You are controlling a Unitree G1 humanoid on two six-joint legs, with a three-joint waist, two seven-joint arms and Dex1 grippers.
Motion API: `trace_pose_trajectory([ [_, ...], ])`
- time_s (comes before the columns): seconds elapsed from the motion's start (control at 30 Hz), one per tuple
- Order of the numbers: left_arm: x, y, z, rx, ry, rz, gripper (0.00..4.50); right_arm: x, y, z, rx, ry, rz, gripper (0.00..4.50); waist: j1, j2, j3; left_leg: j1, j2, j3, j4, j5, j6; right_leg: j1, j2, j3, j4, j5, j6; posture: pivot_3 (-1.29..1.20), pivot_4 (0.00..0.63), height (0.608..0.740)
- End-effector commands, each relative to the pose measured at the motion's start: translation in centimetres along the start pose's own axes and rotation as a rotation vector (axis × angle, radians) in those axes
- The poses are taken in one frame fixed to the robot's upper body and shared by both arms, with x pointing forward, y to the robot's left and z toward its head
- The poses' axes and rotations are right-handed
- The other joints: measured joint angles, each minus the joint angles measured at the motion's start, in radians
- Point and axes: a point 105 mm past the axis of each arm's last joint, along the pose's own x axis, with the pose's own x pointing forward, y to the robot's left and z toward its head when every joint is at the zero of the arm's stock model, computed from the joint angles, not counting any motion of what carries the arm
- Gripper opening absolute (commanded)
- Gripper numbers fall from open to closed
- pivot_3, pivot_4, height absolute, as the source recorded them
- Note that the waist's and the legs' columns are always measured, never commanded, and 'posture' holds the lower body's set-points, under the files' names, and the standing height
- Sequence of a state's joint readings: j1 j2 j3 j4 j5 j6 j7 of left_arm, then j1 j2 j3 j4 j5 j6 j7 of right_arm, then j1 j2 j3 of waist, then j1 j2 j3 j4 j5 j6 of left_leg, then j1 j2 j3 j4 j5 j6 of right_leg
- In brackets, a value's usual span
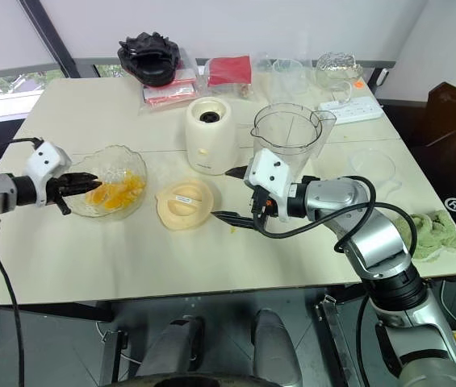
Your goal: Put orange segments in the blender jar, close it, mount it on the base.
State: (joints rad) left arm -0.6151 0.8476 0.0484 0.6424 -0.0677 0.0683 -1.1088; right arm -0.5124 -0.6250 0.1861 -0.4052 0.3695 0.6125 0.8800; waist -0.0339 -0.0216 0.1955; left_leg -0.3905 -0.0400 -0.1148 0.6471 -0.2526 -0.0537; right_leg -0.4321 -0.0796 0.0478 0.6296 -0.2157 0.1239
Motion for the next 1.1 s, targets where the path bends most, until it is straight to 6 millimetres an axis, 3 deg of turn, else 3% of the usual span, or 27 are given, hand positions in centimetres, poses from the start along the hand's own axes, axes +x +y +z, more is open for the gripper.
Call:
trace_pose_trajectory([
  [0.03, 1.0, 0.6, 1.0, 0.085, 0.012, 0.017, 0.86, 0.0, -0.1, 1.2, -0.041, -0.035, -0.006, 4.43, 0.000, 0.000, 0.000, 0.000, 0.000, 0.000, 0.000, 0.000, 0.000, 0.000, 0.000, 0.000, 0.000, 0.000, 0.000, 0.00, 0.150, 0.740],
  [0.27, 3.1, 0.5, 0.4, 0.120, 0.063, -0.015, 0.86, -0.1, 0.1, 1.0, -0.028, -0.033, -0.026, 4.43, -0.008, 0.000, 0.000, 0.000, 0.000, 0.000, 0.000, 0.000, 0.000, 0.000, 0.000, 0.000, 0.000, 0.000, 0.000, 0.00, 0.150, 0.740],
  [0.37, 3.5, 0.4, -0.1, 0.149, 0.092, -0.019, 1.67, -0.1, 0.2, 0.9, -0.024, -0.033, -0.037, 4.43, -0.008, 0.000, 0.000, 0.000, 0.000, 0.000, 0.000, 0.000, 0.000, 0.000, 0.000, 0.000, 0.000, 0.000, 0.000, 0.00, 0.150, 0.740],
  [0.53, 3.5, 0.9, -0.3, 0.158, 0.096, 0.003, 4.19, -0.1, 0.2, 0.9, -0.023, -0.033, -0.043, 4.43, -0.008, 0.000, 0.000, 0.000, 0.000, 0.000, 0.000, 0.000, 0.000, 0.000, 0.000, 0.000, 0.000, 0.000, 0.000, 0.00, 0.150, 0.740],
  [0.73, 3.7, 1.0, -0.6, 0.155, 0.102, 0.032, 4.19, 0.0, 0.3, 0.9, -0.022, -0.033, -0.043, 4.43, -0.008, 0.000, 0.000, 0.000, 0.000, 0.000, 0.000, 0.000, 0.000, 0.000, 0.000, 0.000, 0.000, 0.000, 0.000, 0.00, 0.150, 0.740],
  [1.1, 5.9, 1.1, -2.6, 0.046, 0.167, 0.173, 4.19, -0.2, 0.2, 0.9, -0.028, -0.030, -0.044, 4.43, -0.006, 0.000, 0.000, 0.000, 0.000, 0.000, 0.000, 0.000, 0.000, 0.000, 0.000, 0.000, 0.000, 0.000, 0.000, 0.00, 0.150, 0.740],
])
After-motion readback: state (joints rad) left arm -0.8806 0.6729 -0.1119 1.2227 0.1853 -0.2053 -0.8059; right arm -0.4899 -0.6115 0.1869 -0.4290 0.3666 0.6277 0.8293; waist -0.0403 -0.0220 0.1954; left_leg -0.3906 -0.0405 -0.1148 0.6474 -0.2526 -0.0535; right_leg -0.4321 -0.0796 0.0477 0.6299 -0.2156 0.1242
